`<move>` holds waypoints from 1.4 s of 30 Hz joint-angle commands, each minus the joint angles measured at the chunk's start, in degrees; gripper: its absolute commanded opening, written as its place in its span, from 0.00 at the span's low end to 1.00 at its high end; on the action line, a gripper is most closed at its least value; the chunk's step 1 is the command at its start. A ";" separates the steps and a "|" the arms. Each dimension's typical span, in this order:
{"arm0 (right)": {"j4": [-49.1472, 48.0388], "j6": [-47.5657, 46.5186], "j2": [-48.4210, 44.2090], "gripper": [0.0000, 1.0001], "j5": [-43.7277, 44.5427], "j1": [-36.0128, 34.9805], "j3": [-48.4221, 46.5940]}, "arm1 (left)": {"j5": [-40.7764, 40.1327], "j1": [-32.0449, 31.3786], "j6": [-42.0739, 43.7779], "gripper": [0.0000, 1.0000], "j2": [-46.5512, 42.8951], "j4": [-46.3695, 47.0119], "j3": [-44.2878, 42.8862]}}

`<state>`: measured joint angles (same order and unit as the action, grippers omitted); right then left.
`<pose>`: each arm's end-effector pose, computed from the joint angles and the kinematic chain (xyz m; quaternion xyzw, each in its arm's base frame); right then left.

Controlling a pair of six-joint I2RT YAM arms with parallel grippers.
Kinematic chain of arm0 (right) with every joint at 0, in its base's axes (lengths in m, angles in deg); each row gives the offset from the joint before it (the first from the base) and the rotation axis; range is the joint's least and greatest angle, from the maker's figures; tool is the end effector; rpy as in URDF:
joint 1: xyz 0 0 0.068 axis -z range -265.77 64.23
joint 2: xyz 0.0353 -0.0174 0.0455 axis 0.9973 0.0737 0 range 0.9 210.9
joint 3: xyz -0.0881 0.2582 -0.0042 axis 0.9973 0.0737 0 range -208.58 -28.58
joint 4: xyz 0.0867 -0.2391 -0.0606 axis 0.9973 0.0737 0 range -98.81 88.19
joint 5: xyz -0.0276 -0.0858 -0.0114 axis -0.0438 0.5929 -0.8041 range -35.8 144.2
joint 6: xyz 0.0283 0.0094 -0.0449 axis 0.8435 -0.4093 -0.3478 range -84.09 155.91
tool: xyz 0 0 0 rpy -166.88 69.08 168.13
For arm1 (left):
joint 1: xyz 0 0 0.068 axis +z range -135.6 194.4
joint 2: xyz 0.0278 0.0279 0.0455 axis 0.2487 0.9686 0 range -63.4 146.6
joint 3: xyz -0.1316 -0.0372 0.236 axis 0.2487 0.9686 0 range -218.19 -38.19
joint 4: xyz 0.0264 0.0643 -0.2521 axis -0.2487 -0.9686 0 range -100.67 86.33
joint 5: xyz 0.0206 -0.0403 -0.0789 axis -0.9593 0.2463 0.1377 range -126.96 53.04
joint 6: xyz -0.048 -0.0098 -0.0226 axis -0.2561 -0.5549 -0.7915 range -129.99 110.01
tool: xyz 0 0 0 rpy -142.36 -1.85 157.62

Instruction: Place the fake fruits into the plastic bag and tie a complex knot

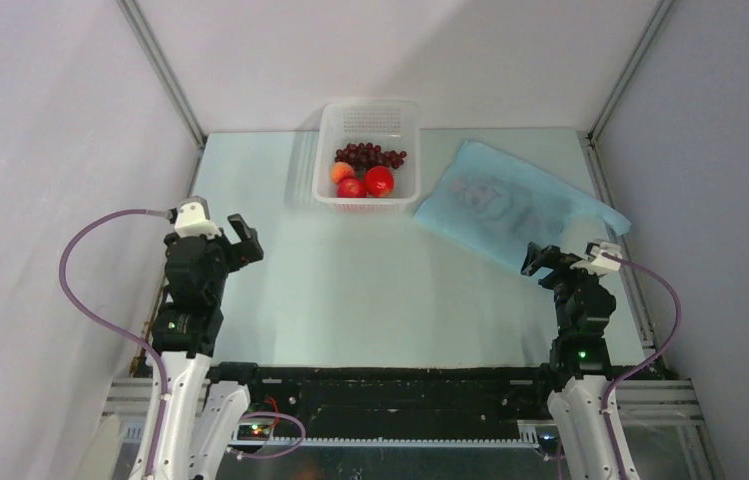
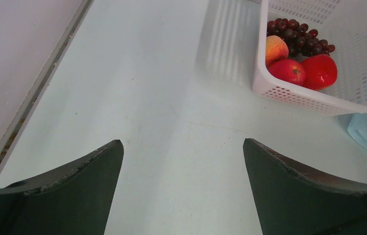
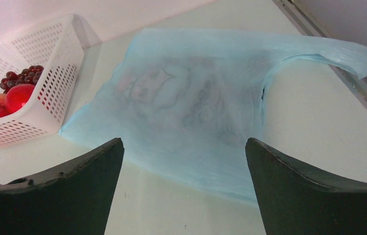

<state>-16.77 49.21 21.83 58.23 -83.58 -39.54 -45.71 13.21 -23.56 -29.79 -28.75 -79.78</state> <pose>0.1342 -0.0075 0.2208 0.1211 0.7090 0.0420 0.6934 0.1390 0.0026 0.3210 -0.1315 0.7925 -0.0152 0.5954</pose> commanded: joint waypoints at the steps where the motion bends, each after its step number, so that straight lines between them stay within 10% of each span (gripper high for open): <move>1: -1.12 1.27 0.51 0.99 2.18 -0.13 -3.78 | -2.23 0.40 -1.20 0.99 -0.01 -0.29 -2.80; 16: 3.06 -0.06 7.71 0.99 -6.48 -1.57 -11.11 | -6.83 0.40 -1.64 0.99 0.33 -1.27 -2.34; 42: 10.99 -9.79 79.35 0.82 7.43 -31.88 -54.95 | 0.12 -0.21 -1.87 0.99 3.11 -1.29 -2.36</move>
<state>-3.92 41.26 97.68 63.19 -114.85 -91.89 -47.50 13.14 -25.00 -27.01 -31.27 -79.89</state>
